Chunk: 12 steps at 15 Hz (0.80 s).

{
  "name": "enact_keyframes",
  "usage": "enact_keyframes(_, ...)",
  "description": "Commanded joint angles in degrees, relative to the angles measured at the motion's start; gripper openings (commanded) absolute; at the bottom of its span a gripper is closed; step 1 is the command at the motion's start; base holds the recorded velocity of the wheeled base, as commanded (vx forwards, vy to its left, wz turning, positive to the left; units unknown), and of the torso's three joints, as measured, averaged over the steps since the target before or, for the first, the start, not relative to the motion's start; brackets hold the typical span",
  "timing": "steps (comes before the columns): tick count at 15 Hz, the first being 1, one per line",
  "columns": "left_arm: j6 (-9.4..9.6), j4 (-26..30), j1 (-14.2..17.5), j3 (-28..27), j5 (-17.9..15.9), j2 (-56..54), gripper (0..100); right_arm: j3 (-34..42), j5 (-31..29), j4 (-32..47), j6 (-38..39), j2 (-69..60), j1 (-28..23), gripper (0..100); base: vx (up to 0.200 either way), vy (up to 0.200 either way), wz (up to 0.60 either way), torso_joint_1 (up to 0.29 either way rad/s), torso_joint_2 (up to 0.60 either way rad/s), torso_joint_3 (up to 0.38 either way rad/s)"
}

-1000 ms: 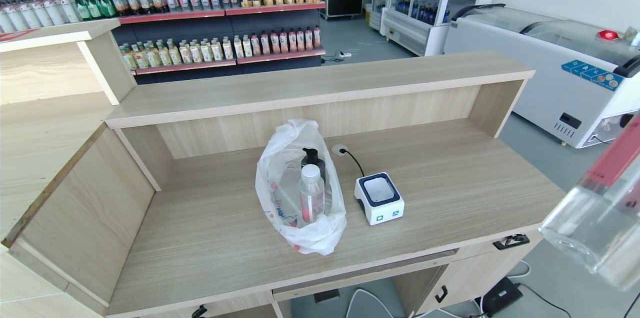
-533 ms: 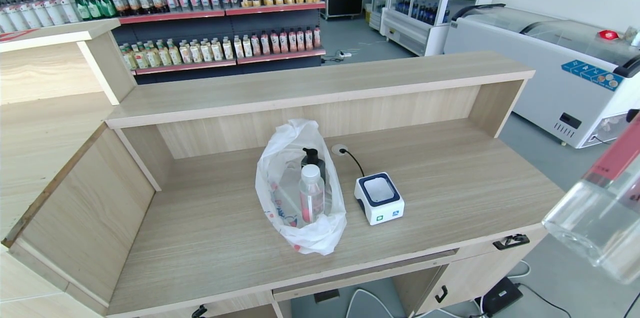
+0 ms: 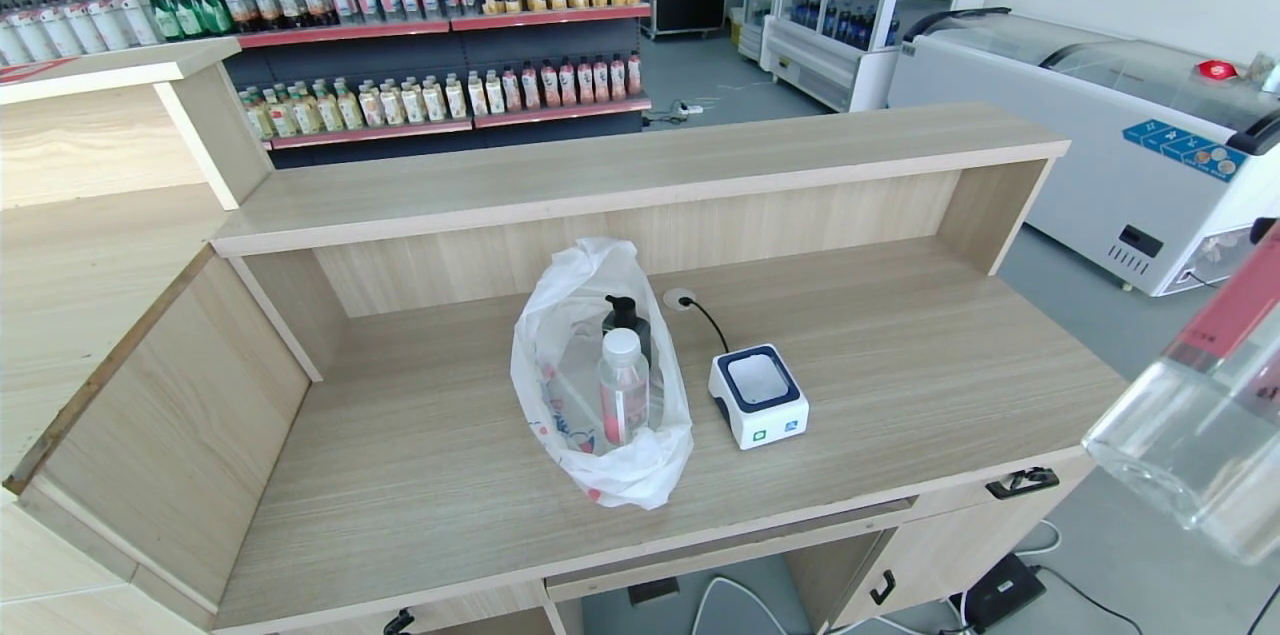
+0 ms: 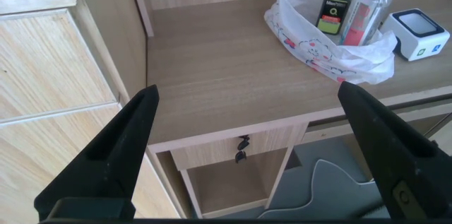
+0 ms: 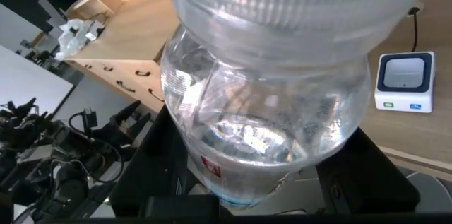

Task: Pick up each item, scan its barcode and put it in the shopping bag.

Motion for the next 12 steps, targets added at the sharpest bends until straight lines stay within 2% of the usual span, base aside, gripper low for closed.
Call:
enact_keyframes(1,-0.01,0.0,0.0,0.0,0.0,0.1,100,0.6,0.0,0.0,-0.4,0.2,0.1,0,0.0,0.0,0.0,0.0,0.0,0.0)
enact_keyframes(2,-0.01,0.0,0.0,0.0,0.0,0.1,100,0.7,-0.4,0.1,-3.6,0.7,-0.5,0,0.0,0.0,0.0,0.0,0.0,0.0)
enact_keyframes(3,-0.01,0.0,0.0,0.0,0.0,0.1,100,1.4,-2.0,-0.4,-10.4,2.6,-3.1,0,0.0,0.0,0.0,0.0,0.0,0.0)
enact_keyframes(5,-0.01,0.0,0.0,0.0,0.0,0.1,100,3.9,-10.0,-4.8,-27.0,8.7,-10.2,0,0.0,0.0,0.0,0.0,0.0,0.0)
enact_keyframes(7,-0.01,0.0,0.0,0.0,0.0,0.1,100,8.9,-14.0,-16.3,-28.9,12.4,-15.8,0,0.0,0.0,0.0,0.0,0.0,0.0)
enact_keyframes(9,-0.01,0.0,0.0,0.0,0.0,0.1,100,15.6,-21.0,-25.4,-29.3,13.3,-19.8,0,0.0,0.0,0.0,0.0,0.0,0.0)
enact_keyframes(10,-0.01,0.0,0.0,0.0,0.0,0.1,100,18.5,-25.1,-29.3,-29.4,13.7,-21.4,0,0.0,0.0,0.0,0.0,0.0,0.0)
enact_keyframes(11,-0.01,0.0,0.0,0.0,0.0,0.1,100,21.4,-32.3,-34.6,-30.1,14.8,-23.0,0,0.0,0.0,0.0,0.0,0.0,0.0)
enact_keyframes(12,-0.01,0.0,0.0,0.0,0.0,0.1,100,21.8,-36.0,-35.8,-30.5,15.4,-23.1,0,0.0,0.0,0.0,0.0,0.0,0.0)
